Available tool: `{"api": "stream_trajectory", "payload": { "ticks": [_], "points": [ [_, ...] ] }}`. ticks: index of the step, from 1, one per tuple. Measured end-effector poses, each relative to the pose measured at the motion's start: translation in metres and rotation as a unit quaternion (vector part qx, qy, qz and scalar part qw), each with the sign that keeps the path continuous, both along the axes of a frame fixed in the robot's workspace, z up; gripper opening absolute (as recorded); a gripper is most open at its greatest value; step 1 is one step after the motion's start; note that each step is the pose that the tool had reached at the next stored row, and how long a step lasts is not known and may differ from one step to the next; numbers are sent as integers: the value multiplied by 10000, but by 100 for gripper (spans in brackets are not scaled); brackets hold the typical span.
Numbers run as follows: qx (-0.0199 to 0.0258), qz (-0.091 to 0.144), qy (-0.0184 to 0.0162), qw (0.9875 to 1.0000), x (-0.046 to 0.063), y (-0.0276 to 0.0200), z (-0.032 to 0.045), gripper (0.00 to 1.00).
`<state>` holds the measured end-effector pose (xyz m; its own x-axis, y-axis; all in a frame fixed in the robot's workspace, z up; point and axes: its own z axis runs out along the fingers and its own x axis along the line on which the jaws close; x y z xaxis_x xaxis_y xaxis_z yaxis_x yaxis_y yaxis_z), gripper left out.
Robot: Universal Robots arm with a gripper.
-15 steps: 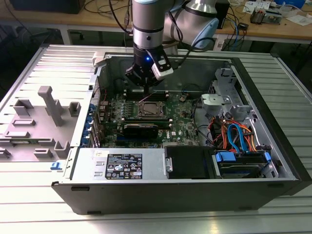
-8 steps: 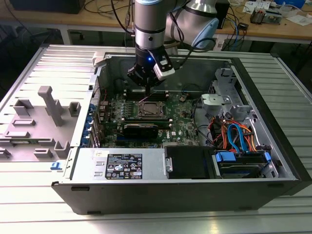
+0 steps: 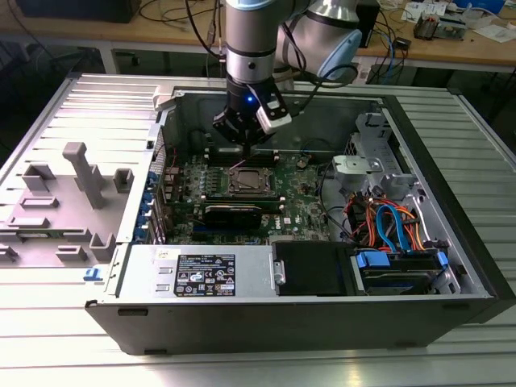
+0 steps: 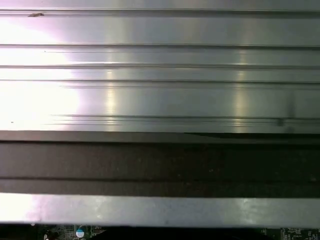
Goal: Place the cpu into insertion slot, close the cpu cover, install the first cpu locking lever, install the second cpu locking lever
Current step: 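Install the first cpu locking lever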
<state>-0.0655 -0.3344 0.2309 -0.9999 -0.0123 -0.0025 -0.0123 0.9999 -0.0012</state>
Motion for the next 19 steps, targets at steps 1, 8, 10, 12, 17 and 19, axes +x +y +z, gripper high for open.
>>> {"api": "stream_trajectory", "payload": {
  "ticks": [1, 8, 10, 12, 17, 19],
  "points": [
    [-3, 0, 0, 10000, 9, 3, -5, 11],
    [-13, 0, 0, 10000, 62, 19, -45, 11],
    [-14, 0, 0, 10000, 80, 22, -65, 11],
    [-16, 0, 0, 10000, 100, 23, -95, 11],
    [-18, 0, 0, 10000, 158, 24, -157, 11],
    [-27, 0, -4, 10000, 181, 24, -175, 11]
  ]
}}
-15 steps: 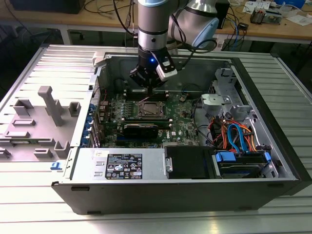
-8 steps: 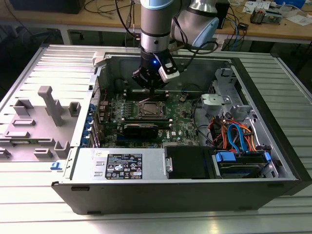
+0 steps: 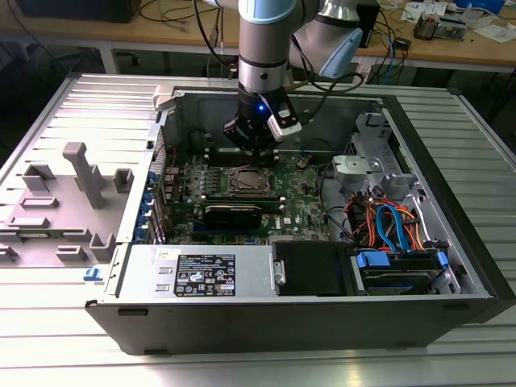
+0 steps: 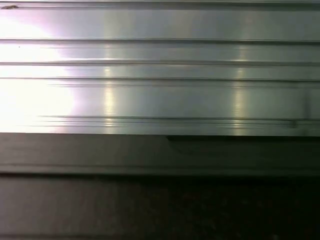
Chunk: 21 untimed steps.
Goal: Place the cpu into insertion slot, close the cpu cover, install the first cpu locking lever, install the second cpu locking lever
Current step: 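Install the first cpu locking lever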
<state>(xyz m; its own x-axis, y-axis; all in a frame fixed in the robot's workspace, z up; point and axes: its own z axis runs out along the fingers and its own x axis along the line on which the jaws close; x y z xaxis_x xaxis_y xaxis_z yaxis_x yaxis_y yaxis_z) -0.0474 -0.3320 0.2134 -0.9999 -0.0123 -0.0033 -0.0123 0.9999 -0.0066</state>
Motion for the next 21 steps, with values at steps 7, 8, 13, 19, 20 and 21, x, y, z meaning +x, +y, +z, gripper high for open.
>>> {"api": "stream_trajectory", "payload": {
  "ticks": [7, 8, 13, 19, 20, 21],
  "points": [
    [-25, -1, -7, 10000, 32, 9, -44, 11],
    [-26, 0, -7, 10000, 32, 9, -46, 11],
    [-26, 0, -7, 10000, 33, 10, -62, 11],
    [-26, 0, -7, 10000, 33, 11, -63, 11],
    [-25, 0, -7, 10000, 33, 11, -62, 11],
    [-25, 0, -7, 10000, 33, 11, -56, 11]
  ]
}}
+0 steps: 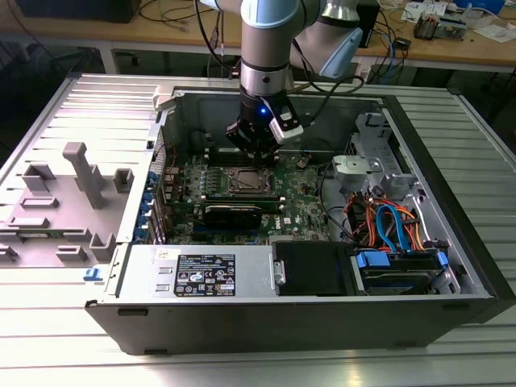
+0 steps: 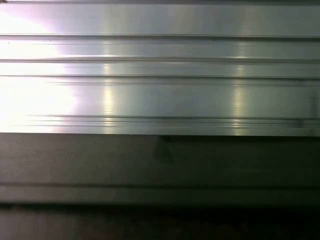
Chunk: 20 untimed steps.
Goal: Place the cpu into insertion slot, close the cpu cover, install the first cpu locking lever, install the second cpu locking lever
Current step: 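Install the first cpu locking lever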
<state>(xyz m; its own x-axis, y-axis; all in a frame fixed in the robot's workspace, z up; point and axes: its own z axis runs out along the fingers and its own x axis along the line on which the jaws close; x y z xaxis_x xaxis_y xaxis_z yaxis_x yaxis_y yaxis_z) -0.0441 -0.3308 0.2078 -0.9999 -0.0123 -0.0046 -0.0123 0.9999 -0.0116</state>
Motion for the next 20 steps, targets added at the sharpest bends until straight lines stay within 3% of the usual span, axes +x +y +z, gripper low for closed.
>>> {"api": "stream_trajectory", "payload": {
  "ticks": [9, 20],
  "points": [
    [-7, 0, -2, 10000, 0, 0, 5, 11],
    [-74, 0, -5, 10000, 0, 0, -27, 11]
  ]
}}
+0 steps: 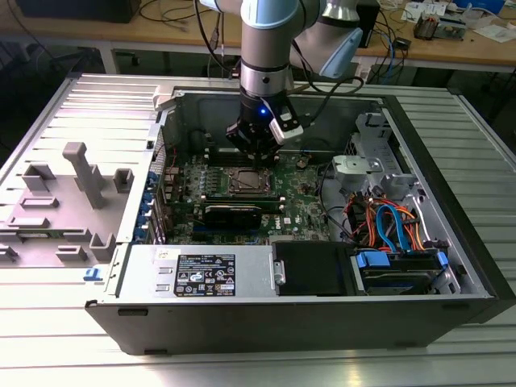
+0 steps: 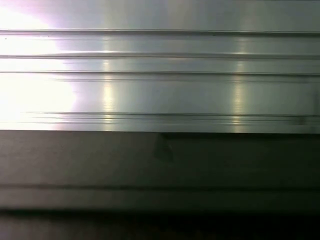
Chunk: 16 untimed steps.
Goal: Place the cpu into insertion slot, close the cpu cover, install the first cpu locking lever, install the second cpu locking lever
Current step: 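Install the first cpu locking lever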
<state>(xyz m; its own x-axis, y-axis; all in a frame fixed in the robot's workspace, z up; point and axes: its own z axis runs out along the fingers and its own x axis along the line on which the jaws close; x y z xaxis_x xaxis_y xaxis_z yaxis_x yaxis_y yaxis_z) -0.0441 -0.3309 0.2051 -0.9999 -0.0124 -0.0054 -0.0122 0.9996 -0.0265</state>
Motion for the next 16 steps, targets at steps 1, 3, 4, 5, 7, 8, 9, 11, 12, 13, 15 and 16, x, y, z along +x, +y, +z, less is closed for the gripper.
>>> {"api": "stream_trajectory", "payload": {
  "ticks": [1, 3, 4, 5, 7, 8, 9, 11, 12, 13, 15, 16],
  "points": [
    [-4, 0, 0, 10000, 0, 0, -2, 11],
    [-16, 0, 1, 10000, 0, -1, -12, 11],
    [-17, 0, 0, 10000, 0, 0, -21, 11],
    [-19, 0, 1, 10000, 0, 0, -25, 11],
    [-20, 0, 1, 10000, 0, 0, -27, 11],
    [-20, 0, 1, 10000, 0, 0, -27, 11],
    [-20, 0, 0, 10000, 0, 1, -28, 11],
    [-18, 0, 0, 10000, 0, 6, -27, 11],
    [-15, 0, 0, 10000, 0, 8, -27, 11],
    [-10, 1, 0, 10000, 0, 9, -28, 11],
    [-3, 0, -1, 10000, 1, 12, -24, 11],
    [-3, 0, -2, 10000, 1, 12, -18, 11]
  ]
}}
